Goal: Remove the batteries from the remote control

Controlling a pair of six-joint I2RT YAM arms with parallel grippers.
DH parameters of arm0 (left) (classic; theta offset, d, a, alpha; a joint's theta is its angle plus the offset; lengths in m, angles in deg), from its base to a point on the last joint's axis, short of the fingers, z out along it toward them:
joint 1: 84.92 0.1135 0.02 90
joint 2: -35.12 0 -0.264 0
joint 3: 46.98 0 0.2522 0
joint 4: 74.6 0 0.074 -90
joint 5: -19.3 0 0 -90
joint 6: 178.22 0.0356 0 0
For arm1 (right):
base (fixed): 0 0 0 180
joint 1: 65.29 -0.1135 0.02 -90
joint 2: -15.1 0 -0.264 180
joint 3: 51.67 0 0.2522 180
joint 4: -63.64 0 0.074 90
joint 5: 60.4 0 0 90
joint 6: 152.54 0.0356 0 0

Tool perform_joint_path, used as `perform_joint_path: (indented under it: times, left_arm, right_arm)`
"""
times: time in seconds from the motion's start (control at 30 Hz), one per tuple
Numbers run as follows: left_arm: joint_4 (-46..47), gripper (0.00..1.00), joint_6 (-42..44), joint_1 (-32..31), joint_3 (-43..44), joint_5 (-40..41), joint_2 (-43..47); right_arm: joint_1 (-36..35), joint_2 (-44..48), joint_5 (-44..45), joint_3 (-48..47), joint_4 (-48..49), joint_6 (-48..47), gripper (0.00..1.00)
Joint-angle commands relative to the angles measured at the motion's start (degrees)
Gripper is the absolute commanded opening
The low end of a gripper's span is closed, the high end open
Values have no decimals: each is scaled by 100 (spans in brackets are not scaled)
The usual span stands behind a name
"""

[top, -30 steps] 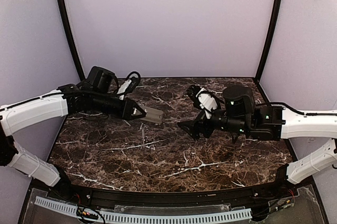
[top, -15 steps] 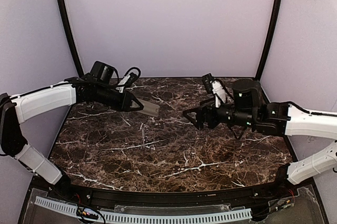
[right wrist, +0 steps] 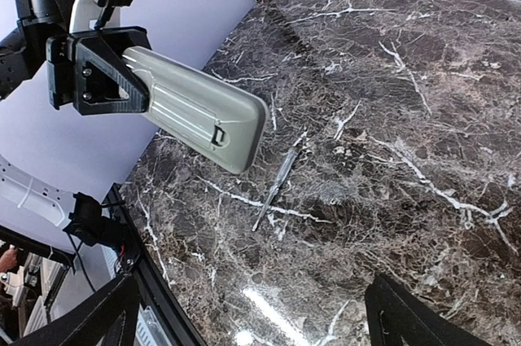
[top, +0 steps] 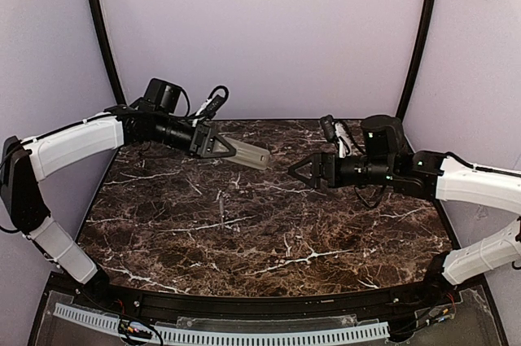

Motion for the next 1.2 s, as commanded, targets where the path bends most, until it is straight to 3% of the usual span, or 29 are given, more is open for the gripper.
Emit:
perform_joint_path:
  times: [0.0, 0.23, 0.5, 0.8, 1.17]
  left_arm:
    - [342, 0, 10, 0, -355, -258, 189]
    - [953, 0, -614, -7, -929, 466, 568]
    - [1522, 0, -1085, -8, -1291, 845, 952]
    - [1820, 0, -1298, -8, -1535, 1138, 1268]
    - [1964, 0, -1404, -8, -1627, 1081, 1465]
  right_arm:
    - [49, -66, -444, -99, 346, 242, 94]
    - [-46, -288, -1067, -76, 1503, 581, 92]
    - [-524, -936, -247, -554, 2096, 810, 90]
    - [-838, -1809, 462, -1559, 1995, 854, 87]
    - [-854, -2110, 655, -1865, 2005, 973, 85]
